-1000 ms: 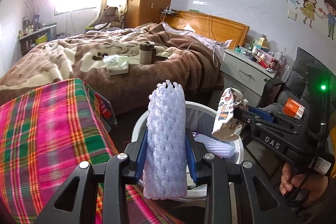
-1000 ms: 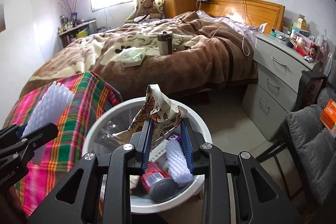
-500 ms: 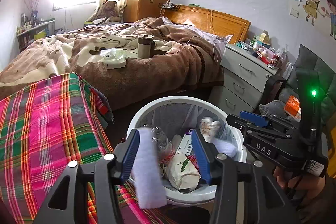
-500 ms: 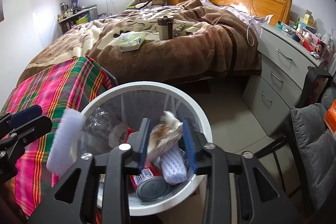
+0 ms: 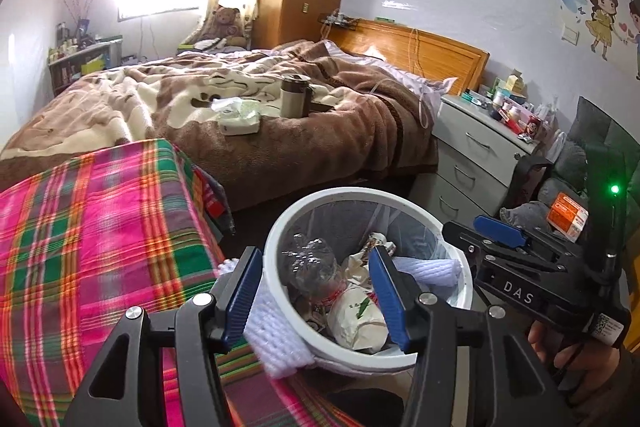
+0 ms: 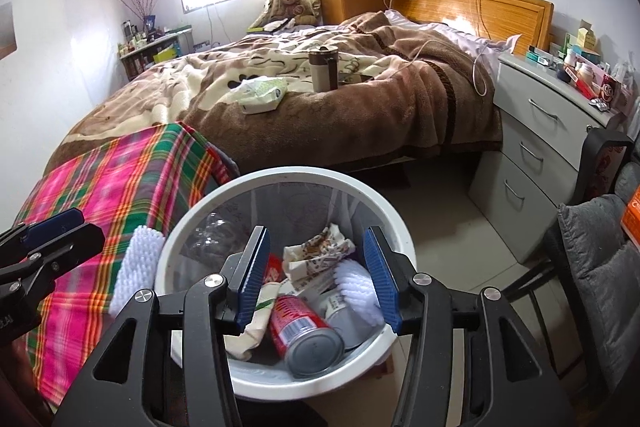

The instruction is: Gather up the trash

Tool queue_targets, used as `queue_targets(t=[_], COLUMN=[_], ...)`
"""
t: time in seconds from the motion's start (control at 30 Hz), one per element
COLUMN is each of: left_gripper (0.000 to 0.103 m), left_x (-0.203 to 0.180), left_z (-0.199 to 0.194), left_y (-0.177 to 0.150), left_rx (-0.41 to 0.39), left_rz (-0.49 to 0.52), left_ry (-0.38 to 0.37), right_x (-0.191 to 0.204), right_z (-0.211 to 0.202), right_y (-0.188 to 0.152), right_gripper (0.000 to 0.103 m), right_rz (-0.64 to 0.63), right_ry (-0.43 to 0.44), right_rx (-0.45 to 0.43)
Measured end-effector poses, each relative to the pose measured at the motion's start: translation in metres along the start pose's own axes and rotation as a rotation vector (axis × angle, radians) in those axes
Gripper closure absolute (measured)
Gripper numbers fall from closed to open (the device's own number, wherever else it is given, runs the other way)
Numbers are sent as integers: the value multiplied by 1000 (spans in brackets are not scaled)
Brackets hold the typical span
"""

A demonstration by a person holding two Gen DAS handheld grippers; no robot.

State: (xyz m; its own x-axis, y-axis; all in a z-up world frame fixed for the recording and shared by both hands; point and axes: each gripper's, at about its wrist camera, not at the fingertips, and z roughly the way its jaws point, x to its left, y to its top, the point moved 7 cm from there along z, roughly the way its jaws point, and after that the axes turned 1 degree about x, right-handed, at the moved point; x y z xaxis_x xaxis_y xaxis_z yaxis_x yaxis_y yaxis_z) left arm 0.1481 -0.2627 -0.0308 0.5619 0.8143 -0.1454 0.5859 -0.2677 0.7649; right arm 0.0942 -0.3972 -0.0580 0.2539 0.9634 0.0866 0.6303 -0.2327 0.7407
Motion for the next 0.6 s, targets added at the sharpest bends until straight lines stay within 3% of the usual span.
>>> queue_targets(t=[0.13,0.37,0.6], left_gripper=[48,47,46], left_x=[7,26,46], left_z=[-17,-58,-98], left_y=[-5,-21,-43], left_rx=[-25,-76,-110], left_rz=[1,-21,-58], left_ry=[54,158,249], right_x=[9,33,59], right_z=[-6,-25,-50], right_y=[-3,-12,-25], right_gripper=[52,41,39], right_rz=[-1,-4,-17], right_ry=[15,71,119], right_rx=[-16,-53,-108])
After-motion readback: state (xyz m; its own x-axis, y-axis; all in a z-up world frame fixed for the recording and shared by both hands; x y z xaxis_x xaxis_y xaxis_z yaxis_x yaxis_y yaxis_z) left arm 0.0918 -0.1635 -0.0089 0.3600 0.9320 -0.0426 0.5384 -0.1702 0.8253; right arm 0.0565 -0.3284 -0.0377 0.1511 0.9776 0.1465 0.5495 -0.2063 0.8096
